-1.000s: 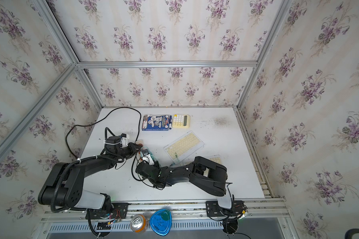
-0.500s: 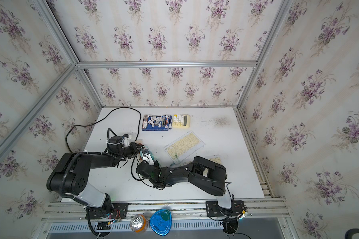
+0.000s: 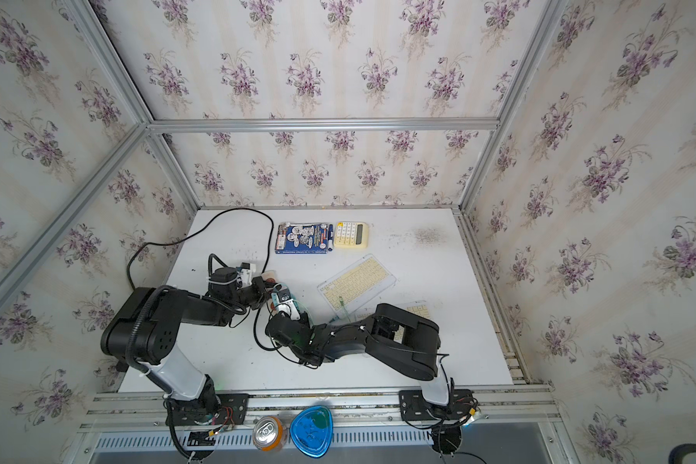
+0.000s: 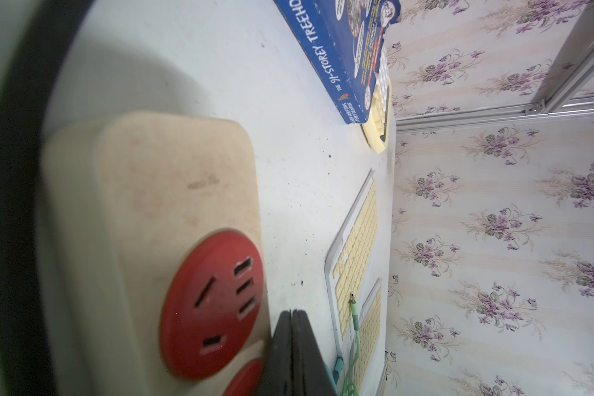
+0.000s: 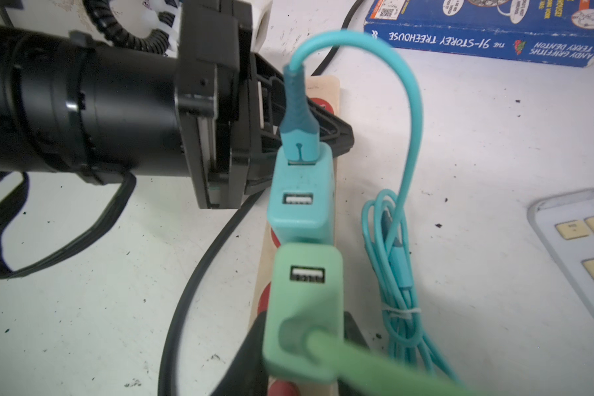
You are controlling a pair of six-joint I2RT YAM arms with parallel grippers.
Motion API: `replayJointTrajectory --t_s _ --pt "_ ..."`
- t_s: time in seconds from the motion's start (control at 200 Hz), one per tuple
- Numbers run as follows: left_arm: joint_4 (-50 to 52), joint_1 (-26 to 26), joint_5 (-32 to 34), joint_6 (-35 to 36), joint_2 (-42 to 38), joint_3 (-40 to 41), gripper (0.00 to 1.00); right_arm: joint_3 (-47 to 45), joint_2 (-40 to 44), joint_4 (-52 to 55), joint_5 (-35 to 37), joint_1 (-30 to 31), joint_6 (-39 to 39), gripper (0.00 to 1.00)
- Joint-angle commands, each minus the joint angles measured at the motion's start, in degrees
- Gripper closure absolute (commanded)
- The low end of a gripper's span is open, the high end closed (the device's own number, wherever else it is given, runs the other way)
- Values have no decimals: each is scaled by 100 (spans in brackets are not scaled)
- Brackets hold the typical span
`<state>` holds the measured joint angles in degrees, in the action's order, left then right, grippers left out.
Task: Unplug the wireless keyboard
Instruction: Remove the plug from the socket.
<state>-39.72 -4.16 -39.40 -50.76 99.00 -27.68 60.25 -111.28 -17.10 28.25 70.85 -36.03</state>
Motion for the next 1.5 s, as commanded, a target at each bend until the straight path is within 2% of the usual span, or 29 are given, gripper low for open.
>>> replayJointTrajectory --t_s 0.0,0.165,0.415,0.49,0.614,0.659,0.754,0.874,0.939,1.034,1.164,1.234,1.349,1.494 --pt "251 29 92 -163 212 67 96 -13 20 -128 -430 7 -123 84" --pt "-395 143 -81 -435 492 235 98 39 -8 -53 -471 1 -133 85" --pt "-535 161 -77 -547 793 250 100 413 -81 671 -64 60 -104 91" --pt "-530 161 -102 -571 882 229 100 311 -66 407 -203 53 -110 91" --pt "-582 166 -110 -608 1007 234 100 -305 58 -875 -1104 -161 -395 93" --pt "-605 170 -113 -627 1062 225 100 -387 97 -983 -1112 -176 -515 95" --pt "-615 166 -130 -621 1176 200 100 23 69 -167 -877 -129 -463 100" --pt "-675 169 -133 -636 1281 191 100 761 -108 1115 -180 27 -237 100" --pt "-677 170 -113 -639 1277 208 100 896 -146 1323 39 79 -162 100" --pt "-668 169 -113 -636 1275 199 100 657 -51 943 -40 65 -159 100" --pt "-668 170 -111 -619 1272 200 100 -26 129 -192 -834 -163 -511 100" --pt "-668 170 -103 -608 1272 199 100 -157 140 -450 -1003 -223 -642 100" --pt "-669 170 -113 -627 1271 199 99 394 44 462 -761 -160 -510 100" --pt "-675 170 -120 -637 1279 184 99 1018 -133 1343 39 82 -160 100"
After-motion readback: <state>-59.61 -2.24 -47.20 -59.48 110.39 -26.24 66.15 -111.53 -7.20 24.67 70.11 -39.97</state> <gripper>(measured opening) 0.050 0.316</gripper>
